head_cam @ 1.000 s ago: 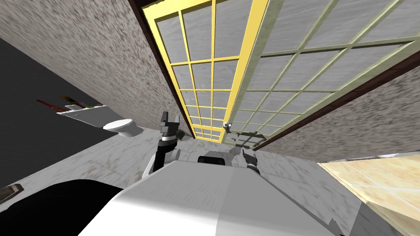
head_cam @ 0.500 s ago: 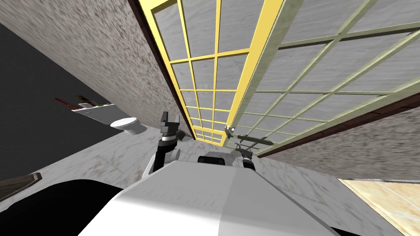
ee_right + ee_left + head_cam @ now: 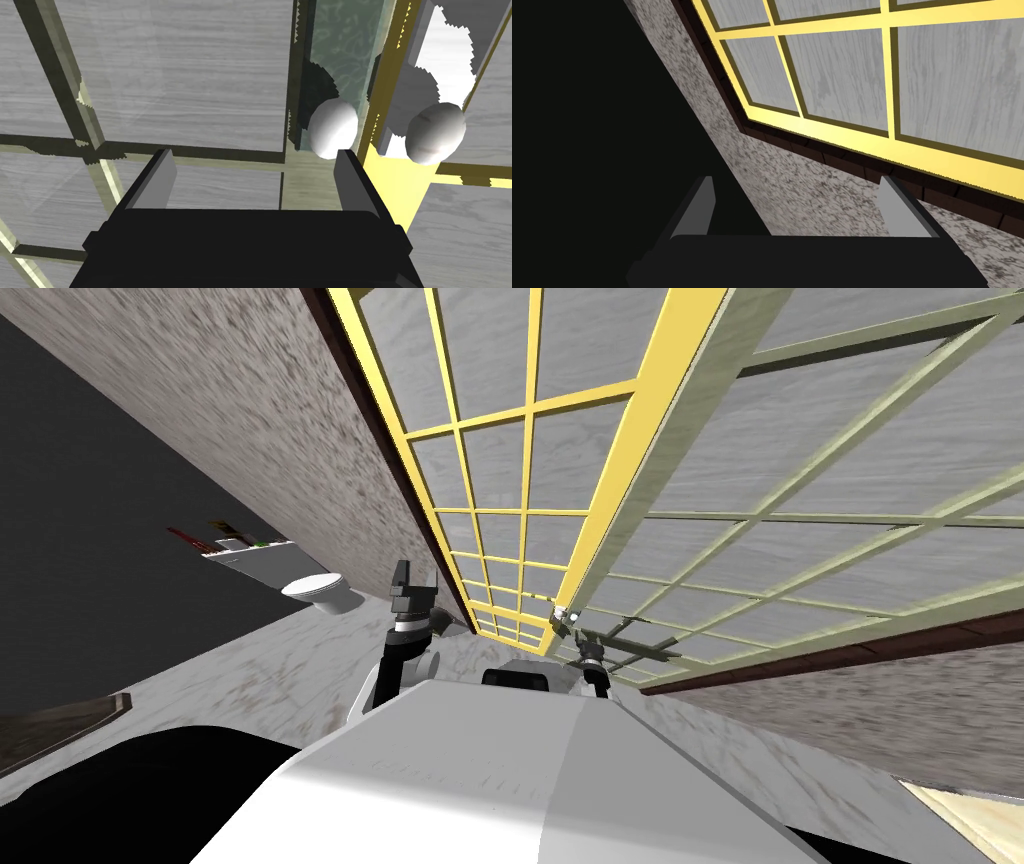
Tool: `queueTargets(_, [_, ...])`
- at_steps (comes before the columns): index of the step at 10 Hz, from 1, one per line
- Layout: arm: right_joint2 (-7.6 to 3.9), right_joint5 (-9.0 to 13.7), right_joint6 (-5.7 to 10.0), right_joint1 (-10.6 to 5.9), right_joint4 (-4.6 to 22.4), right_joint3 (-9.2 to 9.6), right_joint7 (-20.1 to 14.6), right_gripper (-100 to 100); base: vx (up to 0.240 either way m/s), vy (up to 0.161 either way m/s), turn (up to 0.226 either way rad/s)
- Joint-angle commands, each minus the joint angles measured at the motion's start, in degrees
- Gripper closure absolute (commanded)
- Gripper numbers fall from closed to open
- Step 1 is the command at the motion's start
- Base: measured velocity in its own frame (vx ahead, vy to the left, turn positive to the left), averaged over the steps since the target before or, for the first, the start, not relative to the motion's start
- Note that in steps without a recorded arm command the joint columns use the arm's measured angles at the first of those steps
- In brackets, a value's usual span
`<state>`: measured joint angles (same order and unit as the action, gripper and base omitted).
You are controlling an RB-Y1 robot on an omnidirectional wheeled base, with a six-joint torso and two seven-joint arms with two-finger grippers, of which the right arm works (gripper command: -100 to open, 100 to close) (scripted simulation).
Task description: Pull the door open
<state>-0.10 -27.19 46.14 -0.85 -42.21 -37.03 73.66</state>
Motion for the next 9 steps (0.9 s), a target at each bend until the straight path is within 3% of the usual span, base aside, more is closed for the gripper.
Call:
queueTargets(1, [1.03, -0.17, 0.0, -1.44, -0.61, 0.61, 0.27, -100, 0.201, -0.03, 0.107])
queueTargets(3, [1.77, -0.32, 0.16, -3.18, -1.01, 1.33, 0.34, -100, 0.211, -0.023, 0.093])
queueTargets(4, [1.68, -0.28, -0.22, -2.79, -0.99, 1.09, 0.35, -100, 0.072, -0.008, -0.014])
queueTargets(5, [1.68, -0.28, -0.22, -2.79, -0.99, 1.09, 0.35, 100, -0.028, 0.012, 0.006])
queueTargets(9, [1.68, -0.28, -0.22, -2.79, -0.99, 1.09, 0.35, 100, -0.014, 0.002, 0.003])
